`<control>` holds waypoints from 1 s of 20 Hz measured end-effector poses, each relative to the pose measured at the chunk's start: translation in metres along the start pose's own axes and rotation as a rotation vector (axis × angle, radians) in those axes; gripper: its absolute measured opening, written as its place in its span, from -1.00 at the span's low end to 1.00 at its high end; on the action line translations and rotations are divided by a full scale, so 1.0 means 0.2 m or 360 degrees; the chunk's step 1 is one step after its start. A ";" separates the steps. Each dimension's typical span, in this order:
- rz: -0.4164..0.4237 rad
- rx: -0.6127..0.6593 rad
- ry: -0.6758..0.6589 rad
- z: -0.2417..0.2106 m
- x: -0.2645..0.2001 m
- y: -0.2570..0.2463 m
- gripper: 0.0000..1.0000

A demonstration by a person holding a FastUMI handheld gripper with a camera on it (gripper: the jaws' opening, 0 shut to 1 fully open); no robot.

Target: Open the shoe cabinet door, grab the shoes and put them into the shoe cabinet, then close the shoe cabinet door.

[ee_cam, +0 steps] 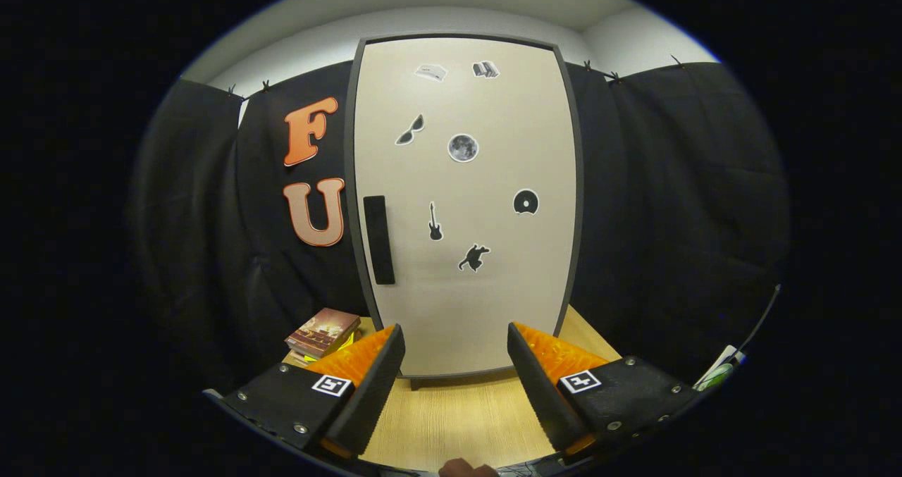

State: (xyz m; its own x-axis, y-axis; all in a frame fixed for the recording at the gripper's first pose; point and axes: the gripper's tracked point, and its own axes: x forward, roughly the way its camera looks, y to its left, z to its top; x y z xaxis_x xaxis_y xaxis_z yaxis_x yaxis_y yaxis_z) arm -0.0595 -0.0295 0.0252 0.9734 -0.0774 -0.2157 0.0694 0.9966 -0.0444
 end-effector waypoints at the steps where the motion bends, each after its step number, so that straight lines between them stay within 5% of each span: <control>1: 0.0006 0.0000 -0.0022 0.01 -0.04 -0.04 0.85; 8: -0.0021 -0.0041 -0.0149 0.11 -0.39 -0.33 0.84; 15: 0.0061 -0.0042 -0.0218 0.11 -0.72 -0.29 0.84; 20: -0.0002 0.0009 -0.0298 0.25 -0.80 -0.31 0.84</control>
State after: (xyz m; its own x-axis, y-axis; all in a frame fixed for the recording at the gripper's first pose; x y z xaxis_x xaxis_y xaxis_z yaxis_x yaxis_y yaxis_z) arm -0.2079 -0.0784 0.1108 0.9969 -0.0726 -0.0301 0.0715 0.9967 -0.0387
